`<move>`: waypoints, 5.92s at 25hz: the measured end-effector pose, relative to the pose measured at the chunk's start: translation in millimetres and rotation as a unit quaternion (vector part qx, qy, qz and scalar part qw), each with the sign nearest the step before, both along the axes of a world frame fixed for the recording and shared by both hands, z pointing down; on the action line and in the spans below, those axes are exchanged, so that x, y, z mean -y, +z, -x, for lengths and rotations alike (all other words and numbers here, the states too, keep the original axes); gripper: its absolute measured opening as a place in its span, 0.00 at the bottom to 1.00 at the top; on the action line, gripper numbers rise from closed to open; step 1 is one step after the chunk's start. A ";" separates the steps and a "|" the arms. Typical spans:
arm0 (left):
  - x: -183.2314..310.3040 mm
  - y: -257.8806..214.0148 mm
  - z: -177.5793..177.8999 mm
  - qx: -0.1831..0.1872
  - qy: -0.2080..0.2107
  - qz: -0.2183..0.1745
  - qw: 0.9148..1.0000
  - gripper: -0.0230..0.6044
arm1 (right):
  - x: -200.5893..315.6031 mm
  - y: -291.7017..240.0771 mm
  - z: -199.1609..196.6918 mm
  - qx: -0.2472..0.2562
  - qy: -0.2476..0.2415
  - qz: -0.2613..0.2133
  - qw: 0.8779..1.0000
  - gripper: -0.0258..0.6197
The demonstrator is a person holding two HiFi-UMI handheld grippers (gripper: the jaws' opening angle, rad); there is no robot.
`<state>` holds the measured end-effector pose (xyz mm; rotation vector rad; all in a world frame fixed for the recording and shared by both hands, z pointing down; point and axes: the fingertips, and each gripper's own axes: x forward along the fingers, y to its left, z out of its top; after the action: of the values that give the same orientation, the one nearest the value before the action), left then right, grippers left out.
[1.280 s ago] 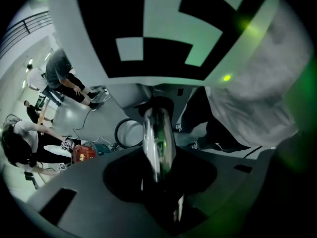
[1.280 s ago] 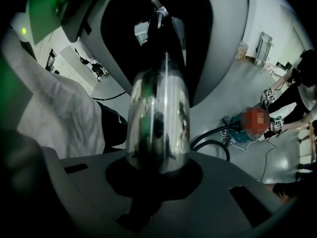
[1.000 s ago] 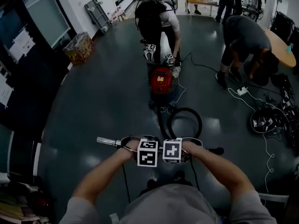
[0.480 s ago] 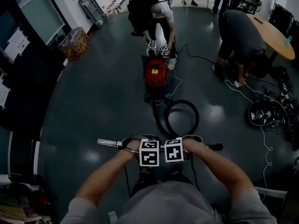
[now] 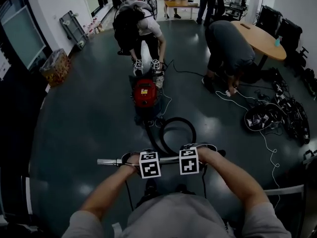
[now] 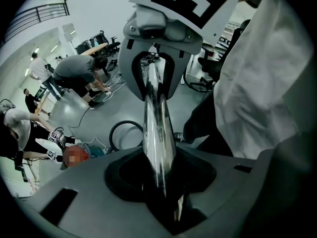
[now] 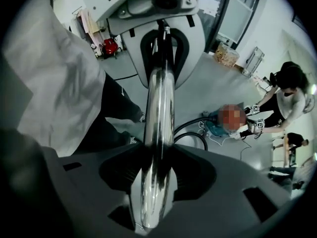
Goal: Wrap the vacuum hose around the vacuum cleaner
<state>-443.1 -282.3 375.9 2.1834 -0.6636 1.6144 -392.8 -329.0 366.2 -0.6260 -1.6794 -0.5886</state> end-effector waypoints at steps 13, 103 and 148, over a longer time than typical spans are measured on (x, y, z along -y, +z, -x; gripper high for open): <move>5.3 9.0 75.5 -0.057 -0.035 -0.007 0.998 0.29 | 43.6 -73.9 51.6 0.151 0.210 -0.022 0.966 0.31; 137.6 -15.5 35.6 -0.108 -0.171 -0.095 0.975 0.52 | 192.5 37.6 96.5 0.254 0.552 0.304 0.734 0.24; 304.9 38.3 75.9 -0.064 0.176 -0.035 0.982 0.31 | 258.9 60.2 106.3 0.003 0.186 0.038 0.982 0.18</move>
<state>-519.0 -587.2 414.2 2.5448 -0.3126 1.6109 -499.0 -587.9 426.4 -0.3491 -1.7749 -0.2586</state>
